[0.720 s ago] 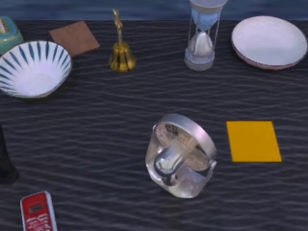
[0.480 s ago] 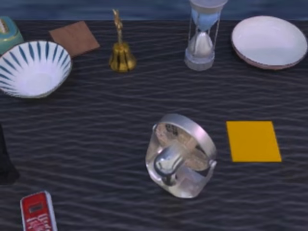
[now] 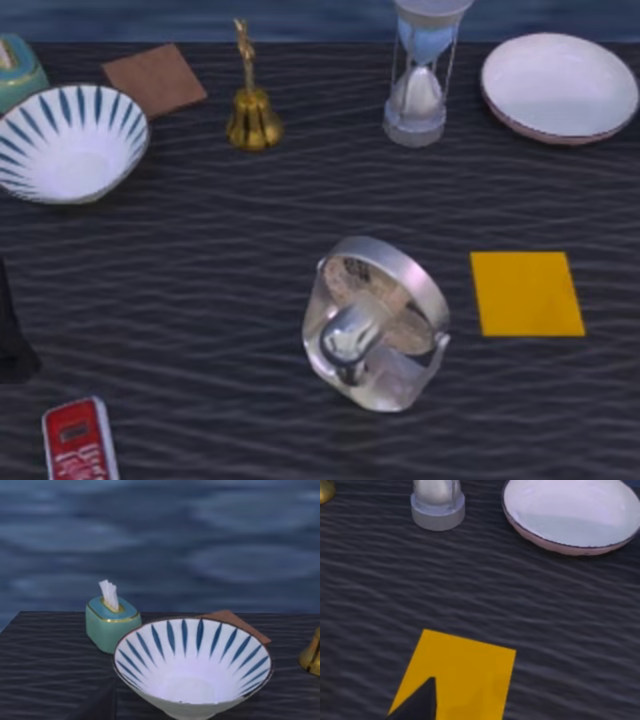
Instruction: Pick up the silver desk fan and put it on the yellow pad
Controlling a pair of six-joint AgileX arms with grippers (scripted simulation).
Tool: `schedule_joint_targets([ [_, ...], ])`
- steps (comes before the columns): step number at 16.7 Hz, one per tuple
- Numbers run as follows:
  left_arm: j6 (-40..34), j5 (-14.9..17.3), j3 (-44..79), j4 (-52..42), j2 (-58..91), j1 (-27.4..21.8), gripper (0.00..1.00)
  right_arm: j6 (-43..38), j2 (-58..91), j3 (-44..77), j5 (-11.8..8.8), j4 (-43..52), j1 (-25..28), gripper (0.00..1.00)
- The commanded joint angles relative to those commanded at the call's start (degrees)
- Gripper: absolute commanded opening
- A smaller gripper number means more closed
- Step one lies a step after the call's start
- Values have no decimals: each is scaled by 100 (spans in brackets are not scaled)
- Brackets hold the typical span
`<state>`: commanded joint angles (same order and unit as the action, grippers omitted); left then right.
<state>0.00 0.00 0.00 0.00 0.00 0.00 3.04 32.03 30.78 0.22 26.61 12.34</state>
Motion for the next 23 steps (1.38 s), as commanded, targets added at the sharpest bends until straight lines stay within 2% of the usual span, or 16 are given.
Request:
schedule_joint_targets([
  [9, 0, 0, 0, 0, 0, 0, 100, 317, 5516, 5586, -13, 3548, 1826, 100],
  [13, 0, 0, 0, 0, 0, 0, 100, 446, 7473, 7534, -13, 4893, 2485, 100],
  [18, 0, 0, 0, 0, 0, 0, 100, 546, 8842, 8769, -12, 5973, 2972, 100],
  [23, 0, 0, 0, 0, 0, 0, 100, 558, 8993, 8890, -12, 6105, 3029, 100],
])
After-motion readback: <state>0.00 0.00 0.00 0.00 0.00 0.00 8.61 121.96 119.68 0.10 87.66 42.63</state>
